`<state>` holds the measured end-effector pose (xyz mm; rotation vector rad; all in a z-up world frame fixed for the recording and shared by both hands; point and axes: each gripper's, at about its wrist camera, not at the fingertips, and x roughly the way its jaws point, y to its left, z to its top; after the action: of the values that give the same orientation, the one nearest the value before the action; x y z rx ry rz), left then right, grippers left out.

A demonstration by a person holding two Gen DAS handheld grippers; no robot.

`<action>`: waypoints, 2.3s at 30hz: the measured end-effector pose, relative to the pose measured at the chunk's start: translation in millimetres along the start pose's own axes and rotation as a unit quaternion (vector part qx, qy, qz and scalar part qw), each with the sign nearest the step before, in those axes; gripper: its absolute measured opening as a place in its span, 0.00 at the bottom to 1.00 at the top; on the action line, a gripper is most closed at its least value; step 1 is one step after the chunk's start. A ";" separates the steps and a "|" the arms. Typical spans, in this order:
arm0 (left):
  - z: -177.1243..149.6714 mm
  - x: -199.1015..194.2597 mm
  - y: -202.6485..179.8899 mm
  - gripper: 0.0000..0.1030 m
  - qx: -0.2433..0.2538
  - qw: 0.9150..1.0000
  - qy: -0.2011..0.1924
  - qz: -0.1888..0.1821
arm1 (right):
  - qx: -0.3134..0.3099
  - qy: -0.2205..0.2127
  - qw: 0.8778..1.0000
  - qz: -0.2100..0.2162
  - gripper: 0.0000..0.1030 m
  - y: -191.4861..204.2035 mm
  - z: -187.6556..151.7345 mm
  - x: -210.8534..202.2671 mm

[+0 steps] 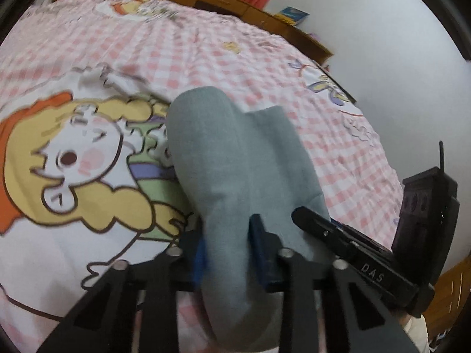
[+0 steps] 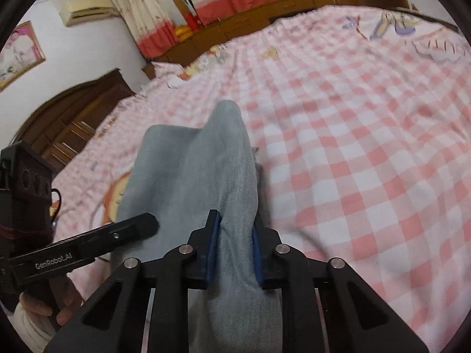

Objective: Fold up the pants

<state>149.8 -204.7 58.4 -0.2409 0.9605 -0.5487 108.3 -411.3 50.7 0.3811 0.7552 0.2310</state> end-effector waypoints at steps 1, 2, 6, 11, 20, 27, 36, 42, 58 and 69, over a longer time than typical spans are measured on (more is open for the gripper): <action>1.8 -4.4 -2.4 0.22 0.005 1.000 -0.003 -0.004 | -0.010 -0.006 1.000 0.005 0.20 8.2 1.1 -5.8; 2.1 -12.6 -5.7 0.22 0.010 1.000 -0.008 -0.008 | -0.015 -0.008 1.000 0.008 0.20 13.8 1.8 -9.7; 4.3 -42.9 -10.5 0.21 0.018 0.999 -0.031 -0.012 | -0.031 -0.015 0.999 0.022 0.20 42.9 2.0 -28.2; 3.2 -101.3 11.3 0.21 -0.014 0.998 -0.049 -0.038 | -0.034 -0.024 0.998 0.044 0.20 90.7 -3.7 -48.2; -10.4 -185.2 71.1 0.22 -0.018 0.999 -0.043 -0.011 | -0.025 -0.021 0.997 0.076 0.20 178.2 -40.9 -32.2; -18.5 -174.8 140.4 0.26 -0.001 0.999 0.011 0.033 | -0.025 0.022 0.999 0.035 0.21 186.8 -66.0 38.2; -59.2 -146.1 170.3 0.57 -0.016 0.995 0.004 0.100 | -0.047 0.023 0.999 -0.016 0.41 177.8 -71.0 38.6; -47.8 -181.4 133.3 0.56 0.023 0.989 -0.076 0.127 | -0.094 -0.056 0.994 -0.019 0.37 209.6 -51.1 12.9; -27.0 -101.6 172.6 0.15 -0.048 0.991 -0.063 0.107 | -0.114 0.008 0.992 -0.054 0.21 197.3 -48.7 89.1; -60.7 -168.6 135.5 0.51 -0.050 0.991 -0.063 0.108 | -0.131 0.016 0.991 -0.022 0.21 217.9 -75.3 4.1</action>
<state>69.0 3.2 85.7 -0.2553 0.8799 -0.2832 43.5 -193.3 88.7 0.1118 0.7535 0.2909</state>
